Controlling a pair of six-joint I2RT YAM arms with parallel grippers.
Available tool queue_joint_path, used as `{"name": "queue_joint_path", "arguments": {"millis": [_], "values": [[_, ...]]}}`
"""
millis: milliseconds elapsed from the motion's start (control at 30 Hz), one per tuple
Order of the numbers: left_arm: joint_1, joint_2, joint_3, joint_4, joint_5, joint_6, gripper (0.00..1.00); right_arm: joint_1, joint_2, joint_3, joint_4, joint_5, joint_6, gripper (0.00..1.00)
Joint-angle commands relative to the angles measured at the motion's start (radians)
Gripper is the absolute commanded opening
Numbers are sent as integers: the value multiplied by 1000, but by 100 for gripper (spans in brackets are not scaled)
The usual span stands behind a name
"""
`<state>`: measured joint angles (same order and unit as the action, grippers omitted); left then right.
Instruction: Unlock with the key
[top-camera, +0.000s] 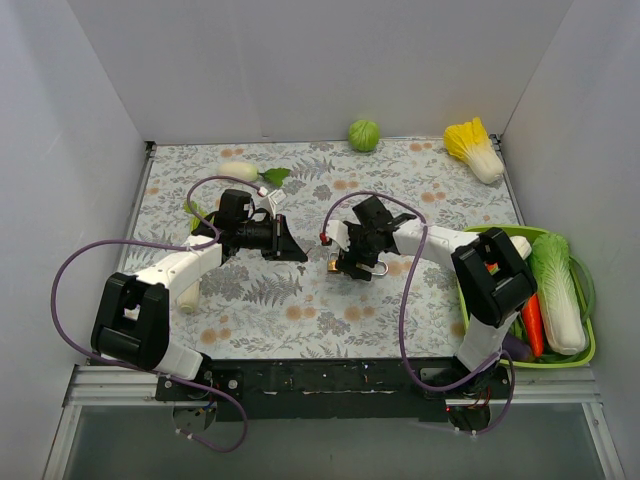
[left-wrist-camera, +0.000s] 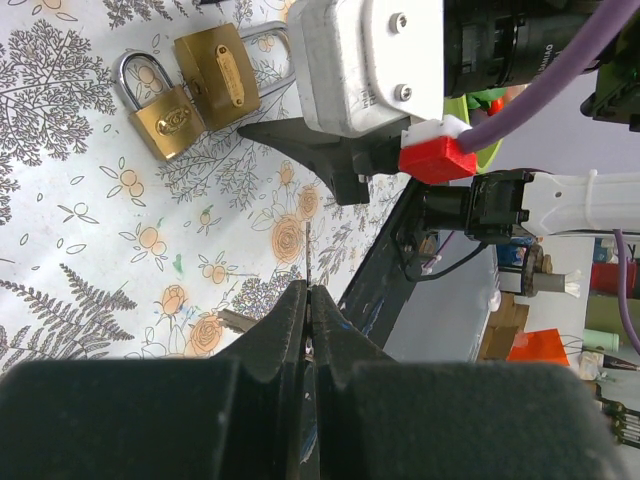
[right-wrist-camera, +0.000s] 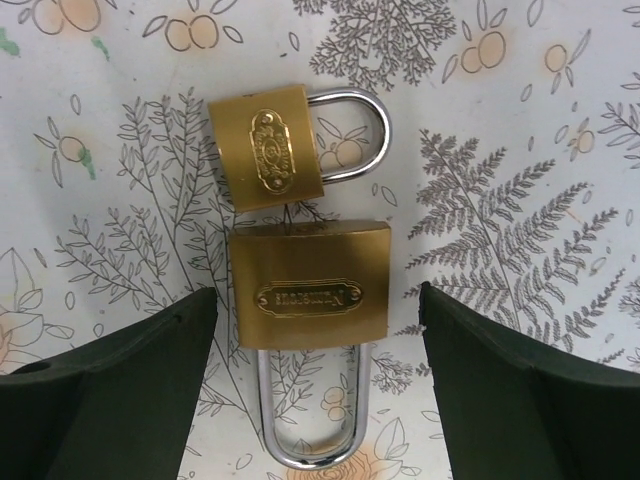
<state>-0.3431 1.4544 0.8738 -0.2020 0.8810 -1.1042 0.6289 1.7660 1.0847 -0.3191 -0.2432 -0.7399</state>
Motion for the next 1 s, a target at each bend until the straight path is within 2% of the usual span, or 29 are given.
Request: {"name": "queue_joint_path", "arguments": {"millis": [0, 300, 533, 633, 933, 967], "values": [[6, -57, -7, 10, 24, 10, 0, 6, -5, 9, -34, -34, -19, 89], [6, -52, -9, 18, 36, 3, 0, 18, 7, -13, -9, 13, -49, 88], [6, -54, -13, 18, 38, 4, 0, 25, 44, 26, -40, 2, -47, 79], [6, -54, -13, 18, 38, 4, 0, 26, 36, 12, -35, -4, -49, 69], [6, -2, -21, 23, 84, -3, 0, 49, -49, -51, -9, -7, 19, 23], [6, 12, -24, 21, 90, -6, 0, 52, -86, -80, 14, -7, 26, 5]]}}
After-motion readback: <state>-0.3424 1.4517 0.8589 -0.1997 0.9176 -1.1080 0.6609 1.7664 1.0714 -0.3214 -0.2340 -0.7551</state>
